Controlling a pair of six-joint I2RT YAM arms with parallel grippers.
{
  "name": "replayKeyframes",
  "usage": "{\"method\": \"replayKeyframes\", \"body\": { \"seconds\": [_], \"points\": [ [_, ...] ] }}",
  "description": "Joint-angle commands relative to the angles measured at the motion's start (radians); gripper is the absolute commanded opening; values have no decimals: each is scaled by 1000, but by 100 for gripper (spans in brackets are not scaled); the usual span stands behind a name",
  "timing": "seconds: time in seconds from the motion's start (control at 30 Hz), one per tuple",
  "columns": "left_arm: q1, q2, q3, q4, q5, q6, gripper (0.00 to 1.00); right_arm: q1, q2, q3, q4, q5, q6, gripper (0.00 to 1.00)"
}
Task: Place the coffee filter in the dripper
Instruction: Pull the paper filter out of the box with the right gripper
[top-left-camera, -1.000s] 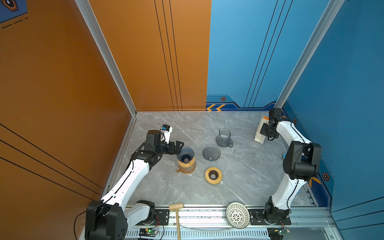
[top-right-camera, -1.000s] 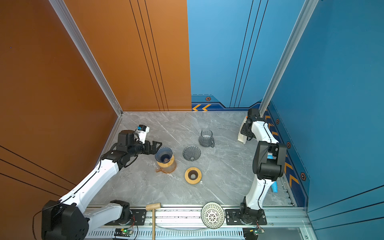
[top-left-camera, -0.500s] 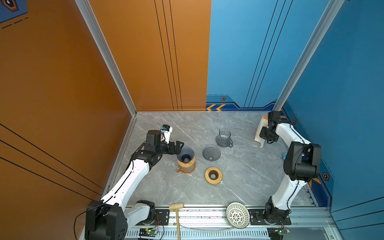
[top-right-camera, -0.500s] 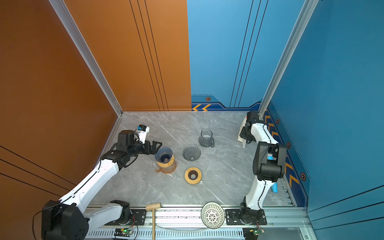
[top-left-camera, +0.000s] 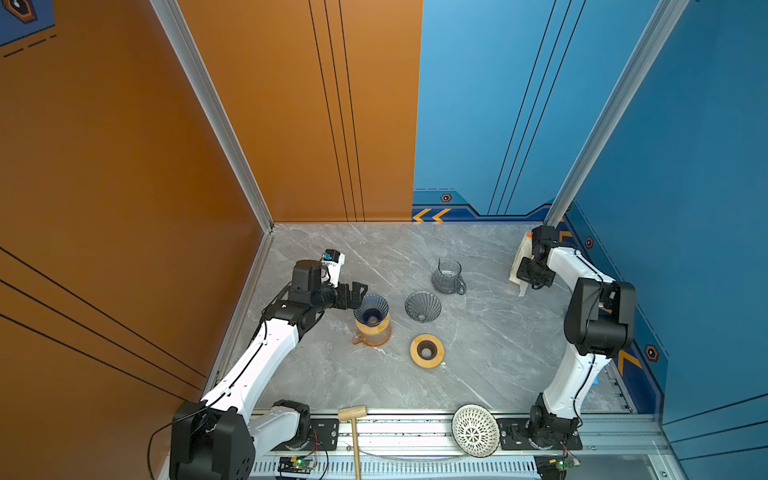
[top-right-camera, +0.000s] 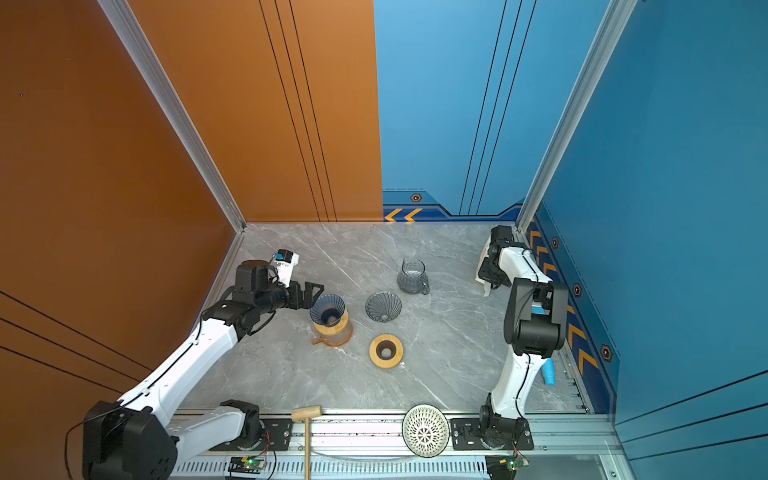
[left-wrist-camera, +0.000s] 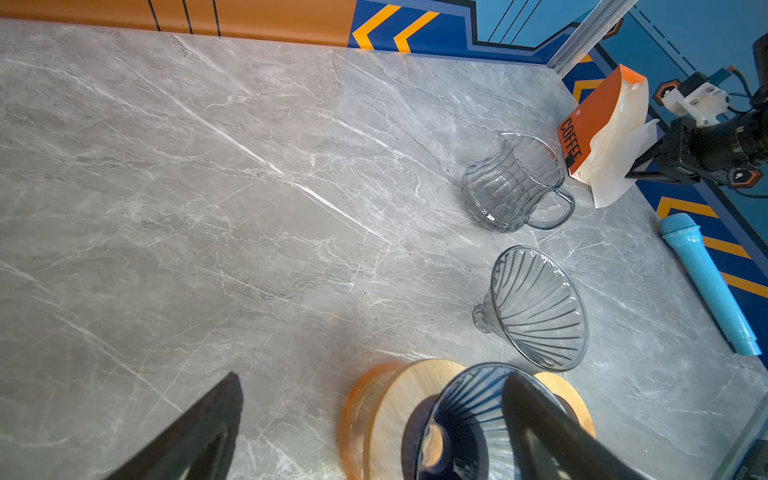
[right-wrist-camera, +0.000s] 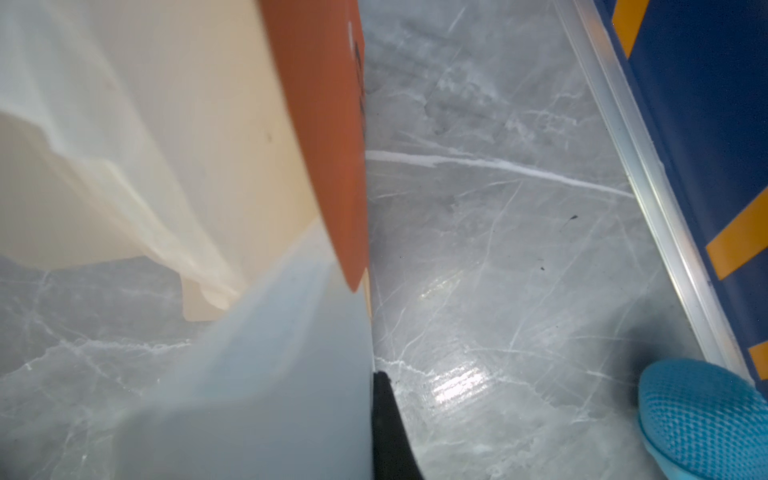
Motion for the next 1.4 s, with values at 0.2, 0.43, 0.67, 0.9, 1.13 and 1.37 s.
{"method": "replayKeyframes", "body": {
  "seconds": [0.2, 0.43, 0.67, 0.9, 1.13, 1.37],
  "points": [
    [-15, -5, 15, -11, 23, 12, 98, 16, -75, -17, 2, 8, -4, 0],
    [-26, 4, 29, -3, 31, 13, 98, 16, -131, -31, -45, 0, -15, 0],
    [-32, -2, 45, -3, 39, 22, 98, 16, -224, -93, -58, -25, -12, 0],
    [-35, -38, 36, -7, 39, 23, 98, 37, -309, -111, -118, -62, -42, 0],
    [-39, -96, 20, -25, 31, 23, 98, 65, -394, -101, -182, -104, -82, 0],
    [-40, -148, 28, -54, 13, 28, 98, 156, -447, -24, -287, -183, -162, 0]
  ]
}}
